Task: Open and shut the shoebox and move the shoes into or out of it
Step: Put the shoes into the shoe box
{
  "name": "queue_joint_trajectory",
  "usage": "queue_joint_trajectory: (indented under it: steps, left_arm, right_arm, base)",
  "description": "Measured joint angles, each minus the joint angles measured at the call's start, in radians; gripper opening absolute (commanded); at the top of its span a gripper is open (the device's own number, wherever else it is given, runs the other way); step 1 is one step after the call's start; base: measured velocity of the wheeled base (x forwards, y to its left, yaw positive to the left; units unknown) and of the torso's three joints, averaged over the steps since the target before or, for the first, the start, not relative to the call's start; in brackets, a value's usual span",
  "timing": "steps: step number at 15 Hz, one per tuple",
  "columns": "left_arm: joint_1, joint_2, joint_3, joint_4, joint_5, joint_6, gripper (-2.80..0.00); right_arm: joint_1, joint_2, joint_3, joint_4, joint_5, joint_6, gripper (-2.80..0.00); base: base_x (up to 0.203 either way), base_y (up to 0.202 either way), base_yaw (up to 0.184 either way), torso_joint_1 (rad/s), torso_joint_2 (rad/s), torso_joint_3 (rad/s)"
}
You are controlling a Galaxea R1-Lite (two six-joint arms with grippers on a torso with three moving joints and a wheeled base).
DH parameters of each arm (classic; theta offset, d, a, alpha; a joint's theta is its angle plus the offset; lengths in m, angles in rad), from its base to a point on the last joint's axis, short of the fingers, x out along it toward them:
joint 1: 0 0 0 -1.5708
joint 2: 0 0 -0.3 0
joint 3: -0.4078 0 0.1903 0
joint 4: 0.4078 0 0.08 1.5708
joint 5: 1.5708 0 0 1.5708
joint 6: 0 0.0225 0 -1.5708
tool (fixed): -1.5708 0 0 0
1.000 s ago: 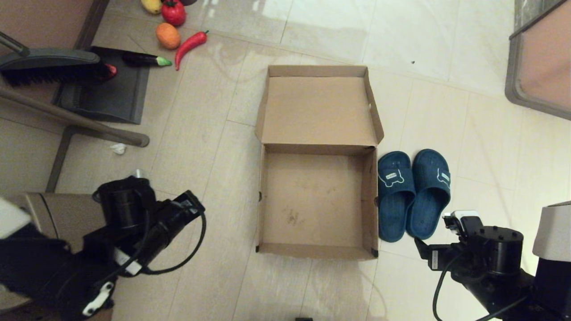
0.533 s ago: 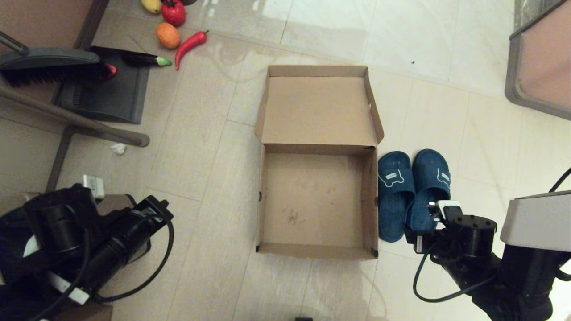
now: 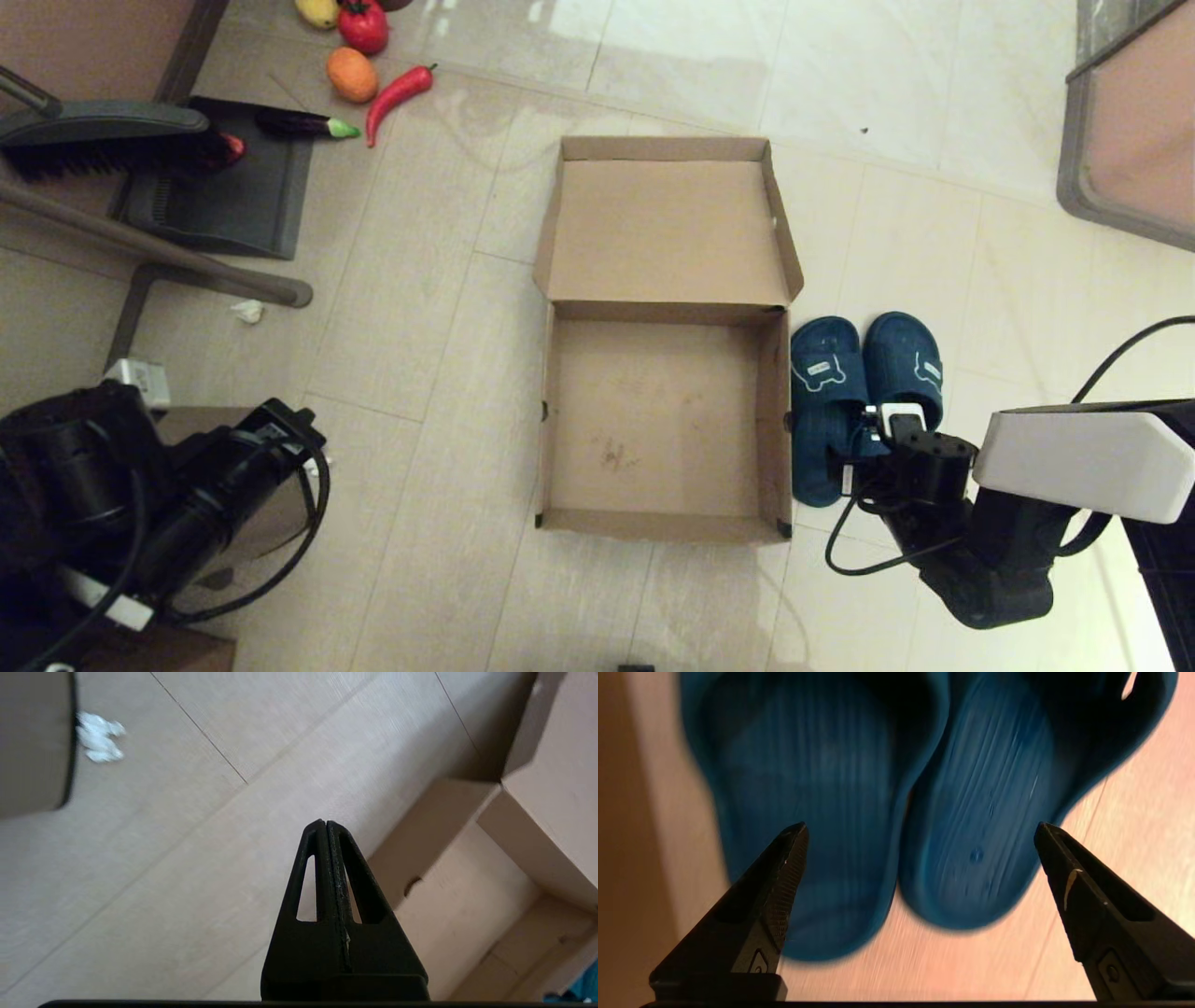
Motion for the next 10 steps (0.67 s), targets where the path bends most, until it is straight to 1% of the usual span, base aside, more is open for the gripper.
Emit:
queue_joint_trajectory:
  steps: [7,10]
  left_arm:
    - [0.027,-0.025,0.019,0.0,0.001,0.0,-2.8]
    - [0.03,-0.027,0.026,0.001,0.002,0.011,-2.8]
  right_arm:
    - [-0.062,0.033,-0.201,0.082,0.01,-0.021,0.0]
    - [-0.087,0.057,-0.322,0.158,0.015,-0.023,0.0]
  base:
    - [0.0,0.0,0.0,0.0,0.0,0.0]
    - [0.0,0.0,0.0,0.0,0.0,0.0]
